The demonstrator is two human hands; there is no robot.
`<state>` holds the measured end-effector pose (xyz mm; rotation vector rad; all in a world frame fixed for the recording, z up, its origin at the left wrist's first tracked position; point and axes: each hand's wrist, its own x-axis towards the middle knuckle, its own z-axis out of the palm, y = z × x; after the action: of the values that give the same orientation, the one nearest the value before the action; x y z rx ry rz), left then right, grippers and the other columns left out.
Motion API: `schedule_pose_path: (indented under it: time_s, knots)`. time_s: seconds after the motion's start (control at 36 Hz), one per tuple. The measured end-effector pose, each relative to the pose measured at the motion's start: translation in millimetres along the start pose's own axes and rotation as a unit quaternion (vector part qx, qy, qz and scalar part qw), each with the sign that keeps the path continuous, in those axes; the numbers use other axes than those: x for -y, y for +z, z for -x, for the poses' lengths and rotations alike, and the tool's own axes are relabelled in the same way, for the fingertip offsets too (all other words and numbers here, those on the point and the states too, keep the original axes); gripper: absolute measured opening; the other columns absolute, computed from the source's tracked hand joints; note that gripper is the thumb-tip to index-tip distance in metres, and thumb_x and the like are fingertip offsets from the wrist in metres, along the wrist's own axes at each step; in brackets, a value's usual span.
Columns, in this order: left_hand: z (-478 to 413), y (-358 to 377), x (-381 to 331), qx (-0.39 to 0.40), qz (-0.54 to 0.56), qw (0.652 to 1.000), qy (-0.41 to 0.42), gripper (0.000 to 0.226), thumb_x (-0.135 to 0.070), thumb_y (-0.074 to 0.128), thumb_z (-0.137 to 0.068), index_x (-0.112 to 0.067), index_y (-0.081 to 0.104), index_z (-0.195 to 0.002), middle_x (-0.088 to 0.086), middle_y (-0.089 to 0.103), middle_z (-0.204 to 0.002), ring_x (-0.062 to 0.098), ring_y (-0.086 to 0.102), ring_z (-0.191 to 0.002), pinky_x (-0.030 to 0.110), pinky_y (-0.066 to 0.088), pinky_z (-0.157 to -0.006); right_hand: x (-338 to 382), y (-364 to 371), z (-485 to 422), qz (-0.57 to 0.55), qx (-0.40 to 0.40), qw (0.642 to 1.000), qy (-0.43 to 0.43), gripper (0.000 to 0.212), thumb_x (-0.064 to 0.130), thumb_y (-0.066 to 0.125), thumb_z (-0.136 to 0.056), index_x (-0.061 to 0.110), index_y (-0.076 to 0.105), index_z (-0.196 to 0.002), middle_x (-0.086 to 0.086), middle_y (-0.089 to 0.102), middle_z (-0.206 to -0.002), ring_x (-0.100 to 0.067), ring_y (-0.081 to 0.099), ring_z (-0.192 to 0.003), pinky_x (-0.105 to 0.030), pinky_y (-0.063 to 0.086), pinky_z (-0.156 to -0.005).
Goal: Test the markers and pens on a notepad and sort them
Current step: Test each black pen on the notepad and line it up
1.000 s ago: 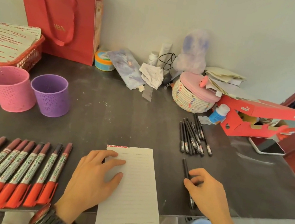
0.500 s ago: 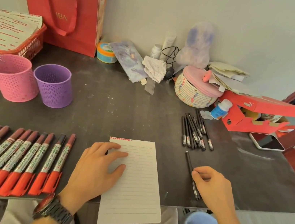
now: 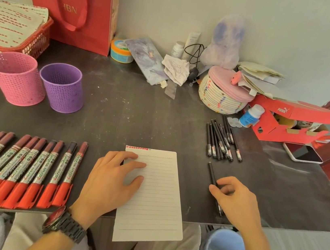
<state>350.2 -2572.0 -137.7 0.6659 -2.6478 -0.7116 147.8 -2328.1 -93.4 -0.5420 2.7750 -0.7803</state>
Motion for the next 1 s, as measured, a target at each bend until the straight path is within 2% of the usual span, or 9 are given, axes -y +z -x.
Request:
schedule_pose_path:
  time_s: [0.08,0.33,0.5,0.58,0.67,0.72,0.81,0.89,1.0]
  knots:
    - [0,0,0,0.001,-0.002,1.000,0.000,0.036,-0.051,0.059,-0.092,-0.042,0.064,-0.126,-0.018,0.051,-0.138,0.010,0.040,-0.131,0.037,0.033,-0.108,0,0,-1,-0.003,-0.008,1.000,0.002,0.014,0.047,0.072,-0.088,0.036,0.064,-0.086,0.015,0.066,-0.072,-0.001,0.061,-0.072,-0.017,0.039,-0.061]
    - [0,-1,-1,0.005,-0.006,1.000,0.001,0.037,-0.053,0.057,-0.091,-0.043,0.063,-0.126,-0.019,0.050,-0.138,0.009,0.039,-0.131,0.035,0.032,-0.109,-1,-1,-3,0.021,0.009,1.000,0.001,0.011,0.037,0.072,-0.089,0.037,0.062,-0.088,0.017,0.068,-0.073,-0.001,0.063,-0.070,-0.017,0.040,-0.061]
    - [1,-1,-1,0.000,-0.006,1.000,0.006,0.037,-0.054,0.058,-0.090,-0.043,0.064,-0.124,-0.020,0.050,-0.136,0.008,0.040,-0.129,0.032,0.030,-0.108,6,-4,-14,-0.007,-0.026,1.000,-0.010,0.009,0.044,0.070,-0.089,0.039,0.062,-0.087,0.020,0.068,-0.078,0.002,0.061,-0.074,-0.015,0.038,-0.062]
    - [0,-1,-2,-0.005,-0.008,1.000,0.008,0.036,-0.054,0.060,-0.089,-0.043,0.065,-0.123,-0.020,0.052,-0.135,0.008,0.042,-0.129,0.034,0.032,-0.107,16,-5,-34,-0.005,-0.058,0.998,-0.028,0.010,0.044,0.068,-0.090,0.037,0.062,-0.088,0.021,0.068,-0.082,0.001,0.061,-0.075,-0.022,0.041,-0.065]
    - [0,-1,-2,-0.007,-0.009,1.000,0.015,0.036,-0.056,0.059,-0.089,-0.043,0.065,-0.122,-0.020,0.052,-0.134,0.009,0.042,-0.129,0.035,0.032,-0.107,29,-2,-60,0.033,-0.080,0.995,-0.045,0.010,0.041,0.067,-0.091,0.033,0.062,-0.094,0.024,0.063,-0.079,-0.012,0.060,-0.081,-0.031,0.044,-0.077]
    - [1,-1,-1,-0.002,-0.011,1.000,0.016,0.038,-0.059,0.054,-0.089,-0.045,0.064,-0.123,-0.023,0.050,-0.135,0.007,0.039,-0.130,0.033,0.030,-0.108,40,1,-78,0.062,-0.086,0.993,-0.057,0.012,0.041,0.066,-0.092,0.030,0.061,-0.095,0.020,0.064,-0.079,-0.019,0.062,-0.087,-0.034,0.046,-0.079]
    - [1,-1,0,0.004,-0.011,1.000,0.018,0.045,-0.066,0.044,-0.088,-0.046,0.062,-0.125,-0.025,0.047,-0.136,0.003,0.035,-0.131,0.030,0.027,-0.109,54,6,-98,0.132,-0.075,0.987,-0.054,0.023,0.044,0.062,-0.094,0.023,0.064,-0.104,0.003,0.070,-0.098,-0.028,0.065,-0.099,-0.037,0.049,-0.082]
    - [1,0,0,0.006,-0.010,1.000,0.019,0.051,-0.070,0.036,-0.086,-0.047,0.061,-0.125,-0.027,0.045,-0.136,0.001,0.033,-0.132,0.028,0.025,-0.109,65,13,-111,0.218,-0.066,0.972,-0.052,0.033,0.049,0.058,-0.094,0.018,0.065,-0.103,-0.007,0.069,-0.105,-0.034,0.065,-0.101,-0.040,0.050,-0.080]
    - [1,-1,-1,-0.003,-0.007,1.000,0.018,0.049,-0.069,0.038,-0.086,-0.047,0.062,-0.123,-0.027,0.047,-0.134,0.001,0.035,-0.130,0.024,0.023,-0.107,73,22,-116,0.279,-0.046,0.959,-0.008,0.042,0.052,0.054,-0.096,0.012,0.063,-0.107,-0.015,0.068,-0.114,-0.038,0.063,-0.107,-0.038,0.042,-0.072]
